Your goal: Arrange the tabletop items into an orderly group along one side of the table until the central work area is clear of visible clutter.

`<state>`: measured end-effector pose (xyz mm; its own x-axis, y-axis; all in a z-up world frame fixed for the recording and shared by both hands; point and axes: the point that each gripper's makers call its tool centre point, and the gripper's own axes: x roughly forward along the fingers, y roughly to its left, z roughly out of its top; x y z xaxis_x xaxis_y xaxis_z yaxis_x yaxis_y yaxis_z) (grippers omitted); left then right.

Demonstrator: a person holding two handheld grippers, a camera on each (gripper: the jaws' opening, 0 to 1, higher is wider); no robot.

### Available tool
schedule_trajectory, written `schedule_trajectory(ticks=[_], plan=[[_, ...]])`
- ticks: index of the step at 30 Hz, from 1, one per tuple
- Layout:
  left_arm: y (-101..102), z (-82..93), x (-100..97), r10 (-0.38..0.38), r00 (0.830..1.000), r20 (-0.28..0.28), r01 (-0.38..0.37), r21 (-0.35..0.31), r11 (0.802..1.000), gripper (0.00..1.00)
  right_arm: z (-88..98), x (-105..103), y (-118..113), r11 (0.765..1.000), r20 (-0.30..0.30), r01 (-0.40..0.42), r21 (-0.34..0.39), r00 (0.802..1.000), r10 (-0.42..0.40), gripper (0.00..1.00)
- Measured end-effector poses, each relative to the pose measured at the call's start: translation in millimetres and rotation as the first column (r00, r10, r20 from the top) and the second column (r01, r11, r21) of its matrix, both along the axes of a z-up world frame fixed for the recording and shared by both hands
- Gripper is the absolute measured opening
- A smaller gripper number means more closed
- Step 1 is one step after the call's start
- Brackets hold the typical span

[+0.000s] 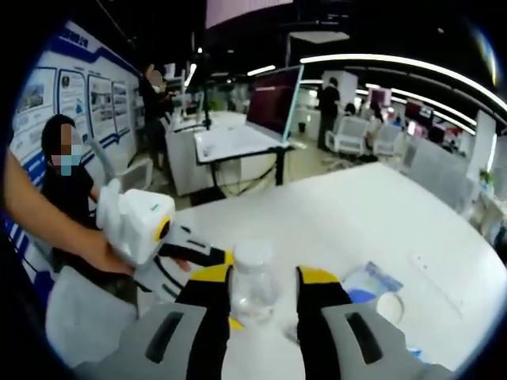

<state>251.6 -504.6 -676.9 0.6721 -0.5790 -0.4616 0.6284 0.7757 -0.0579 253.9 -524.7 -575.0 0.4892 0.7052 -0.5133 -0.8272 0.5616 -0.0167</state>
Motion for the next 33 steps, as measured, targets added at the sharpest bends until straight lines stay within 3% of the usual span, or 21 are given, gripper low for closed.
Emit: schedule_trajectory(ticks=[8, 16, 28, 33], plan=[[-2.4, -2.6, 5.5, 0.027, 1.0, -0.011, -0.027, 0.008, 1.0, 0.5, 8.2, 5.0, -12.4, 0.999, 0.045, 0.036, 0.014, 0.998, -0.037, 0.47], [-9.2, -5.3, 8.4, 0.046, 0.999, -0.018, -0.046, 0.007, 0.999, 0.49, 9.9, 4.9, -28.6, 0.998, 0.044, 0.063, 0.012, 0.997, -0.064, 0.51], [-8.9, -3.2, 18.2, 0.098, 0.995, -0.025, -0.098, 0.002, 0.995, 0.48, 11.9, 1.2, -46.4, 0.997, 0.114, 0.075, -0.015, 0.991, -0.073, 0.8], [-15.9, -3.4, 21.0, 0.083, 0.996, -0.019, -0.083, 0.012, 0.996, 0.46, 11.5, 0.1, -57.2, 0.996, 0.114, 0.084, -0.026, 0.99, -0.08, 0.81]])
